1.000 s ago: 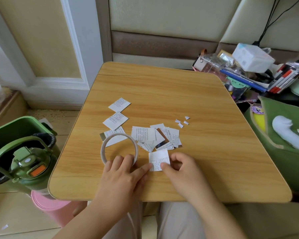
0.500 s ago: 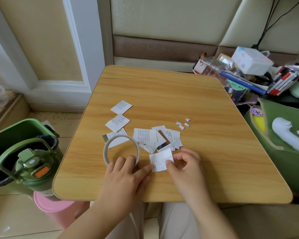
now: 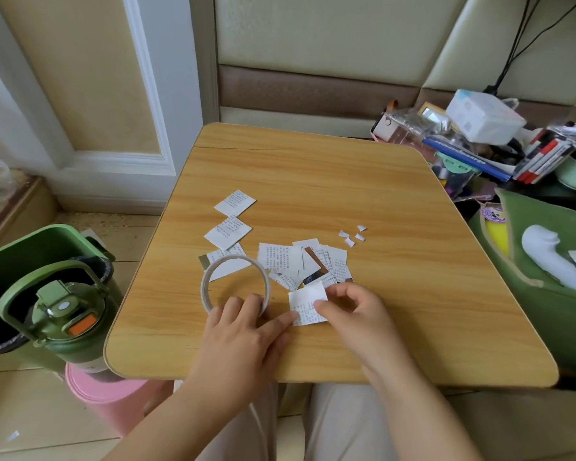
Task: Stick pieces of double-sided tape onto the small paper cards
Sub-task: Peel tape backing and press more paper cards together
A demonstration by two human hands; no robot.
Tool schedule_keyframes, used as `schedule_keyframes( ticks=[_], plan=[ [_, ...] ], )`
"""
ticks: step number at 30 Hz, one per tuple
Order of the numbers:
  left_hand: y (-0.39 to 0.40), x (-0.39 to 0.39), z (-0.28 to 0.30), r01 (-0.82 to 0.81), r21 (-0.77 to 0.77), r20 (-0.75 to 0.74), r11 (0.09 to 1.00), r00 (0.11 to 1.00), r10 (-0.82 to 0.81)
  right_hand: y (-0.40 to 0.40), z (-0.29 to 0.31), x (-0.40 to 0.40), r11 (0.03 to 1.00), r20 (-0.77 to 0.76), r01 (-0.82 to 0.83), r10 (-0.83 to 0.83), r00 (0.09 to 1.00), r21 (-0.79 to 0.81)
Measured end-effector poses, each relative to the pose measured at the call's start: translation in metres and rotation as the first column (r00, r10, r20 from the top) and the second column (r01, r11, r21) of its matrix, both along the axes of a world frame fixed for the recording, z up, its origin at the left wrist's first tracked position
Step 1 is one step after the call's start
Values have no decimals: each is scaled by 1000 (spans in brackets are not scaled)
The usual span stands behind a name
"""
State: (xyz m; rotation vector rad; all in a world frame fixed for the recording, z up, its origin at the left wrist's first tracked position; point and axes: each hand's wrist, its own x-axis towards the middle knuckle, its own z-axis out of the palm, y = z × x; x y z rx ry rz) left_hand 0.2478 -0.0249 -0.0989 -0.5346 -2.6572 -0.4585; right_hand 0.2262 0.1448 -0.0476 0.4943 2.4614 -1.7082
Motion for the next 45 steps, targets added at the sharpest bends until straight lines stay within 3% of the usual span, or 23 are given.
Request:
schedule_keyframes(
  ticks=[10,13,18,20,22,25,27,35,45],
  plan=[
    [-1,1,3,13,14,22,1000,1000,-13,3,-10,-4,994,-72,-1,9,997,106],
    [-3,1,4,22,44,25,999,999,-23,6,-13,-3,999,-130,18,-12,991,51],
    [-3,-4,26,-32,233,-33,972,999,41,13,2,-1,994,-237,43,-66,969,-104],
    [-1,-8,48,-74,423,0,903,997,82,16,17,-1,983,-297,26,-80,951,-181],
    [4,-10,77,-144,647,151,749,987,59,16,37,1,964,-365,-32,-70,928,-265],
    [15,-13,112,-260,856,352,446,926,-137,13,62,6,920,-420,-140,-29,907,-367],
    [22,-15,128,-281,901,369,330,897,-244,11,70,7,891,-437,-191,-10,899,-413],
    [35,-19,140,-278,949,314,149,878,-362,10,81,8,895,-459,-178,-32,888,-408],
    [41,-19,140,-286,953,301,94,892,-336,5,84,9,916,-477,-40,-170,863,-400]
  ],
)
